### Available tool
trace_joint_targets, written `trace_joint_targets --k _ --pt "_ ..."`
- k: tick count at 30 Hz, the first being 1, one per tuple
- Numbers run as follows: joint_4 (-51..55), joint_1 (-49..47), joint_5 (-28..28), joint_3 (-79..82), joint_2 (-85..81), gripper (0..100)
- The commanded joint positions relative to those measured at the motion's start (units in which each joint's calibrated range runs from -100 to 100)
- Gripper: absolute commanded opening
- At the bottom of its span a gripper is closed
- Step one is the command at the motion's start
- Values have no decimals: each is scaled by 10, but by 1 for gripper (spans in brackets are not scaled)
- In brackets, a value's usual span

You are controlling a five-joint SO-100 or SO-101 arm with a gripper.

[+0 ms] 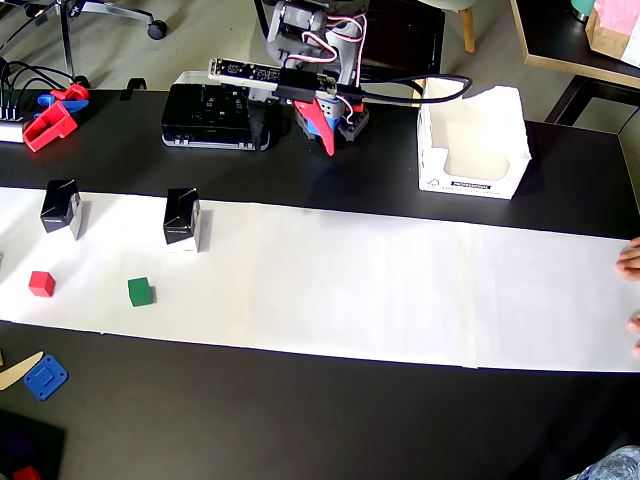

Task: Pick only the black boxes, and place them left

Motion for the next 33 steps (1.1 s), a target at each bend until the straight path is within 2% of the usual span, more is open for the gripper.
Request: trace_joint_targets --k 1,6,16,22,33 --pt "-9 13 1 -85 28 45" --pt "-13 14 7 -101 66 45" --pt "-112 97 75 -95 121 45" --pt "-130 152 117 -95 137 45" --pt "-230 179 118 -94 228 45"
